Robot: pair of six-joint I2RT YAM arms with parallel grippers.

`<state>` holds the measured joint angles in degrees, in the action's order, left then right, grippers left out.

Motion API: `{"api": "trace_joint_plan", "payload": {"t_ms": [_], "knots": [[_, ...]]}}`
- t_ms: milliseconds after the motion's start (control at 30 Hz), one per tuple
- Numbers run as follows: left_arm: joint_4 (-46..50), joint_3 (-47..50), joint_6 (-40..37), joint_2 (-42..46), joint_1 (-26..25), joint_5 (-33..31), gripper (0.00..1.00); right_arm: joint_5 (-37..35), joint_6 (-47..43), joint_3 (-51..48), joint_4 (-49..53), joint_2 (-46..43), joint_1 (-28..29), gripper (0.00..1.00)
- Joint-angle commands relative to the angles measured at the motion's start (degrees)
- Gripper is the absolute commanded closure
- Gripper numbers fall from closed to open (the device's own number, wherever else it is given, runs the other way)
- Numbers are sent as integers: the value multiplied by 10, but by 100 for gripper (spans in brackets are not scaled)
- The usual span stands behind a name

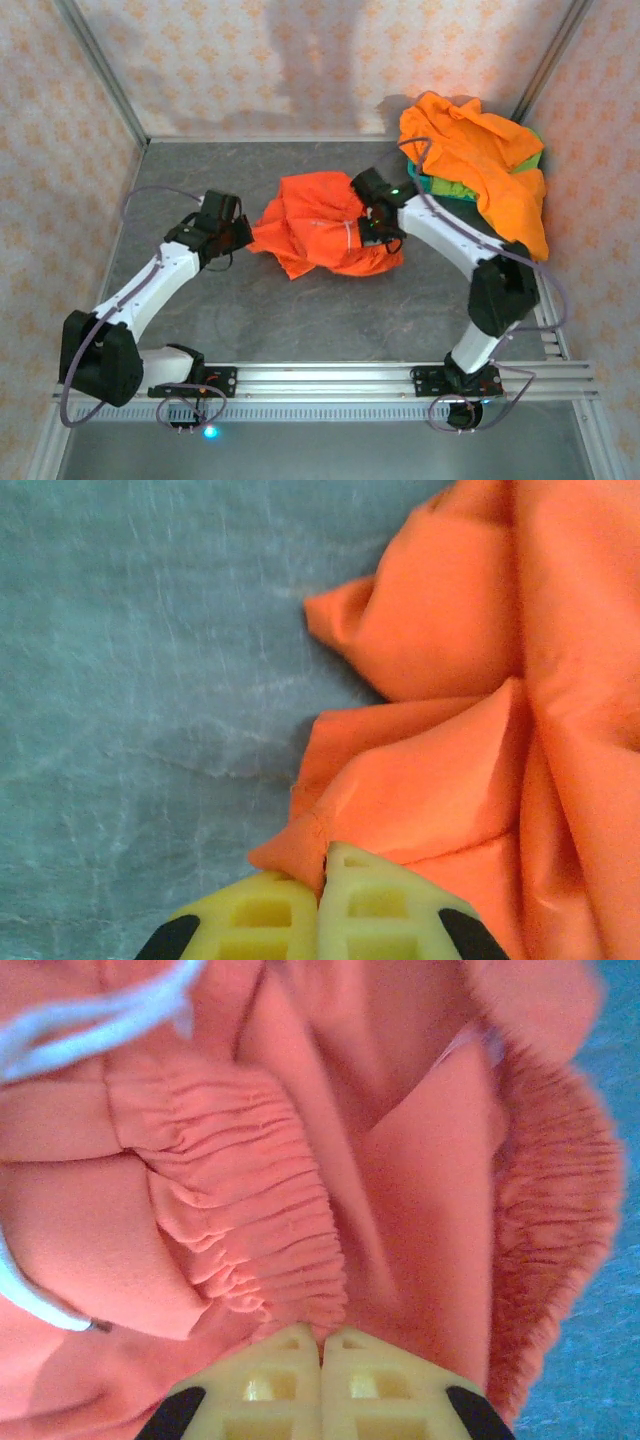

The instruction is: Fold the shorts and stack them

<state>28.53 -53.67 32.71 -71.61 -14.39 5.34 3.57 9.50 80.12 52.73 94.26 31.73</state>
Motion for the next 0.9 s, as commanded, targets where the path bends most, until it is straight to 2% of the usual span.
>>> {"api": "trace_joint_plan", "payload": {"t_ms": [0, 267, 467, 700, 867], "knots": [[48, -63, -54, 25, 27, -49, 100, 20, 10, 23, -37, -71, -34, 100], [101, -179, -121, 48, 98, -39, 100, 101, 34, 5, -107, -171, -136, 100], [111, -192, -158, 60, 124, -38, 100, 108, 52, -47, -152, -224, -169, 100], [92, -167, -139, 35, 149, 8, 100, 111, 57, -59, -166, -218, -181, 100], [67, -226, -127, -34, 170, 38, 100, 121, 67, -8, -220, -170, -181, 100]]}}
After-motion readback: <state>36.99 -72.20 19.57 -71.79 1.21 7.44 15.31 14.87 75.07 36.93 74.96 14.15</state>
